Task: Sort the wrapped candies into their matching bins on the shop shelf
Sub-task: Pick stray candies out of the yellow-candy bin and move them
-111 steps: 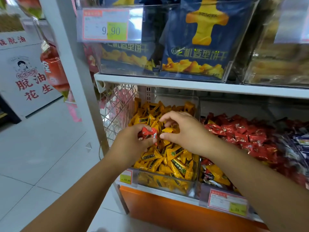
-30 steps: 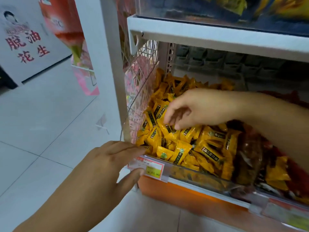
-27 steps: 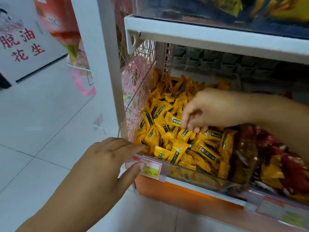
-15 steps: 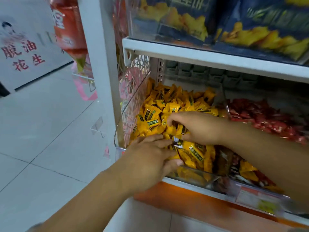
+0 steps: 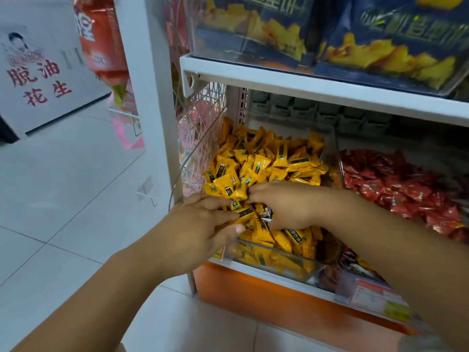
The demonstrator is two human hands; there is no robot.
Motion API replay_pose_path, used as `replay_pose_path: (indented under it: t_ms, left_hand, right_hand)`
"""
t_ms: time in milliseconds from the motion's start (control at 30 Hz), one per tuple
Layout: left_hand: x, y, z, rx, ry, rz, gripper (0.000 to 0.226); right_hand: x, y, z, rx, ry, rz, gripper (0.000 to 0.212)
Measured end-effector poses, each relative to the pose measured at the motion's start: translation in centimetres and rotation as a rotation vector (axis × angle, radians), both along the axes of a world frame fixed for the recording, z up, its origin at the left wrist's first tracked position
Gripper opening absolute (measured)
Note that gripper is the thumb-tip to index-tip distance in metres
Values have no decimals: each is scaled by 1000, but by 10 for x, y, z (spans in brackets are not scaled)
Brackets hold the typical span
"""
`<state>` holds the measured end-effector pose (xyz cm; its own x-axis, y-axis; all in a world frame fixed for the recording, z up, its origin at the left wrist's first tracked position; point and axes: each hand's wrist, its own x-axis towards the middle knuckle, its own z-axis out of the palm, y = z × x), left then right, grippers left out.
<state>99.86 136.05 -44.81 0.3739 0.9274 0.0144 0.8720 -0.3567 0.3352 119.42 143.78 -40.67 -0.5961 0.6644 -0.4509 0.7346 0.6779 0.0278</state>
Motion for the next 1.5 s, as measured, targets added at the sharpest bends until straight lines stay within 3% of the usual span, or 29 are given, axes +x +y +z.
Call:
replay_pose_path:
  t_ms: [267,400,567,767,867,967,1033,1100,1167,1267,1333,1500]
  left_hand:
    - [-6,-3,-1,-5,-88,40,78]
    - [-7,-4,0,-12,-65,42,79]
    - [-4,-5,2,-22,-99,54,81]
    - [9,-1,13,96,-148,91,74]
    - [28,1,21,62,-240,128,56]
    - [41,5,21,67,-345,158,9]
    - [43,7,21,79,-335,170,34]
    - [44,8,25,85,-325,158,31]
    - [46,8,26,106,-338,158,28]
    - [52,8,27,114,-409,151,26]
    - [61,7,28,118,-454,126,41]
    - [96,1,34,142,-451,21,26]
  right_hand:
    - [0,6,-19,242,60,-8,14]
    - [11,13,-14,245,117,-51,11]
    - [33,13,9,97,440,-195,10]
    - [35,-3,19,-57,724,-212,14]
    - [34,-9,18,-129,814,-260,14]
    - [30,-17,15,-229,869,-341,14]
    - [27,-22,14,-308,930,-373,17]
    - [28,-29,17,-323,971,-373,19]
    - [32,-35,20,-239,992,-369,13]
    - [45,-50,23,41,993,-358,9]
    - [62,-61,26,234,1028,-376,9]
    - [138,-86,23,598,1118,-616,12]
